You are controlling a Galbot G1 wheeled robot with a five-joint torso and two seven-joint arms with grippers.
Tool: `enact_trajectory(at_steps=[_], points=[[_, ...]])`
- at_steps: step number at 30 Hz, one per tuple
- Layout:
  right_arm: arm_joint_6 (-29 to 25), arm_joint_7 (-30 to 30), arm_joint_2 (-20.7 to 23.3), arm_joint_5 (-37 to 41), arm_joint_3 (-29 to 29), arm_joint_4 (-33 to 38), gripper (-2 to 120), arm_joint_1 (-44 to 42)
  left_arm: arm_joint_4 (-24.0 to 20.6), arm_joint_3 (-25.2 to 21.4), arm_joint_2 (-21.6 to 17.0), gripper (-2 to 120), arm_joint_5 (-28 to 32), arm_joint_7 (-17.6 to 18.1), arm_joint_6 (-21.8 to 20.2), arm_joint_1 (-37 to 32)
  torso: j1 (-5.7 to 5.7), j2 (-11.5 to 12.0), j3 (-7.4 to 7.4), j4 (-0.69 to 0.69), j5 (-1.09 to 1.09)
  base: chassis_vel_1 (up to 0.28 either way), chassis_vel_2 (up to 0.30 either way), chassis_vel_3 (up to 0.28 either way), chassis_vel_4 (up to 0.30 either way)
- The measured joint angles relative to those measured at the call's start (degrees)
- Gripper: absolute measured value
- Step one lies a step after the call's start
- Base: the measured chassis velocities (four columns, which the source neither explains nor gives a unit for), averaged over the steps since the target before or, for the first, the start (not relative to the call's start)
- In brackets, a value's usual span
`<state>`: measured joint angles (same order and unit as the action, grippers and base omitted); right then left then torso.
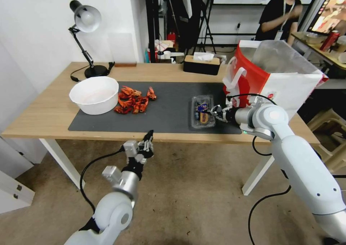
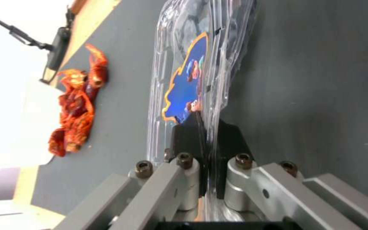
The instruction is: Close the takeout container lid, then place the container into the takeout bag.
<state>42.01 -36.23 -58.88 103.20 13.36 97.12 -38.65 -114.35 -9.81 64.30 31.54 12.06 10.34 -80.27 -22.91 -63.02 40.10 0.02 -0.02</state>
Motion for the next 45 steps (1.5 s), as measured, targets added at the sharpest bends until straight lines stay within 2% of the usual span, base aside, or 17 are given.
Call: enact_trajectory(at_steps=[2, 4, 6, 10, 12, 14, 15, 18, 20, 22, 24, 27, 29, 30, 33, 40, 45], points=[[-0.03, 0.91, -0.11, -0.2, -0.13, 0.06, 0, 0.07, 0.63, -1.55, 0.03, 31, -4.0, 0.02, 1.37, -1.92, -0.01, 0.0, 0.01, -0.02, 0.02, 0.0, 0.0, 0.0, 0.0], [-0.04, 1.12, -0.12, -0.23, -0.14, 0.06, 0, 0.14, 0.85, -1.9, 0.08, 33, -4.73, -0.07, 1.62, -2.3, -0.01, 0.0, 0.01, -0.02, 0.02, 0.0, 0.0, 0.0, 0.0], [-0.08, 2.12, -0.23, -0.32, -0.15, -0.04, 0, 0.49, 2.16, -3.33, 0.36, 45, -7.76, -1.0, 2.66, -3.61, -0.01, 0.0, 0.0, -0.01, 0.01, 0.0, 0.0, 0.0, 0.0], [-0.12, 3.09, -0.39, -0.41, -0.05, -0.13, 0, 0.64, 2.98, -4.03, 0.48, 53, -8.7, -1.6, 2.99, -4.35, -0.01, 0.0, 0.0, -0.01, 0.01, 0.0, 0.0, 0.0, 0.0], [-0.82, 5.32, -0.63, -0.83, 0.41, -0.02, 0, 0.62, 3.71, -4.5, 0.75, 66, -8.78, -1.92, 3.33, -4.99, -0.01, 0.0, 0.01, -0.01, 0.02, 0.0, 0.0, 0.0, 0.0], [-1.16, 5.95, -0.66, -1.01, 0.54, 0.09, 0, 0.58, 3.88, -4.57, 0.84, 66, -8.77, -1.92, 3.44, -5.08, -0.01, 0.0, 0.01, -0.02, 0.02, 0.0, 0.0, 0.0, 0.0], [-2.41, 8.25, -0.67, -1.89, 0.78, 0.61, 0, 0.44, 4.36, -4.8, 1.1, 75, -8.76, -1.89, 3.83, -5.27, -0.01, 0.0, 0.01, -0.02, 0.02, 0.0, 0.0, 0.0, 0.0], [-4.58, 12.11, -0.4, -4.85, 0.81, 1.62, 0, 0.26, 4.74, -5.08, 1.34, 84, -8.75, -1.8, 4.14, -5.43, -0.01, 0.0, 0.01, -0.01, 0.01, 0.0, 0.0, 0.0, 0.0], [-9.07, 21.5, 0.56, -12.71, 0.37, 3.66, 0, 0.07, 5.04, -5.48, 1.56, 95, -8.69, -1.63, 4.3, -5.55, -0.01, 0.0, 0.01, -0.03, 0.02, 0.0, 0.0, 0.0, 0.0], [-10.21, 23.49, 0.8, -14.5, 0.25, 4.12, 0, 0.07, 5.08, -5.55, 1.58, 96, -8.68, -1.59, 4.3, -5.58, -0.01, 0.0, 0.0, -0.02, 0.01, 0.0, 0.0, 0.0, 0.0], [-15.65, 31.47, 2.04, -22.38, -0.15, 6.18, 0, 0.2, 5.15, -5.92, 1.68, 99, -8.64, -1.4, 4.32, -5.87, -0.01, 0.0, 0.01, -0.02, 0.02, 0.0, 0.0, 0.0, 0.0], [-20.67, 34.53, 3.09, -27.78, -0.34, 8.25, 0, 0.54, 5.15, -6.17, 1.83, 100, -8.54, -1.32, 4.32, -6.17, -0.01, 0.0, 0.0, -0.02, -0.01, 0.0, 0.0, 0.0, 0.0], [-25.51, 34.48, 3.92, -32.15, -0.5, 10.43, 0, 1.07, 5.15, -6.34, 2.04, 100, -8.5, -1.24, 4.32, -6.41, -0.01, 0.0, 0.01, -0.02, 0.03, 0.0, 0.0, 0.0, 0.0], [-25.51, 34.48, 3.92, -32.15, -0.5, 10.43, 0, 1.07, 5.15, -6.34, 2.04, 100, -8.5, -1.24, 4.32, -6.41, -0.01, 0.0, 0.01, -0.02, 0.03, 0.0, 0.0, 0.0, 0.0], [-30.92, 30.51, 5.0, -36.56, -0.42, 12.72, 0, 2.4, 5.29, -6.43, 2.46, 100, -8.32, -1.17, 4.49, -6.72, -0.01, 0.0, 0.01, -0.01, 0.02, 0.0, 0.0, 0.0, 0.0], [-36.65, 21.97, 7.46, -40.45, 1.47, 12.87, 0, 5.05, 5.3, -6.47, 2.97, 100, -7.87, -1.09, 4.77, -7.58, -0.01, 0.0, 0.01, -0.02, 0.02, 0.0, 0.0, 0.0, 0.0], [-37.52, 15.63, 9.46, -41.58, 4.24, 10.64, 0, 6.82, 5.16, -6.44, 3.25, 100, -7.82, -1.11, 4.91, -8.25, -0.01, 0.0, 0.01, -0.02, 0.02, 0.0, 0.0, 0.0, 0.0]])
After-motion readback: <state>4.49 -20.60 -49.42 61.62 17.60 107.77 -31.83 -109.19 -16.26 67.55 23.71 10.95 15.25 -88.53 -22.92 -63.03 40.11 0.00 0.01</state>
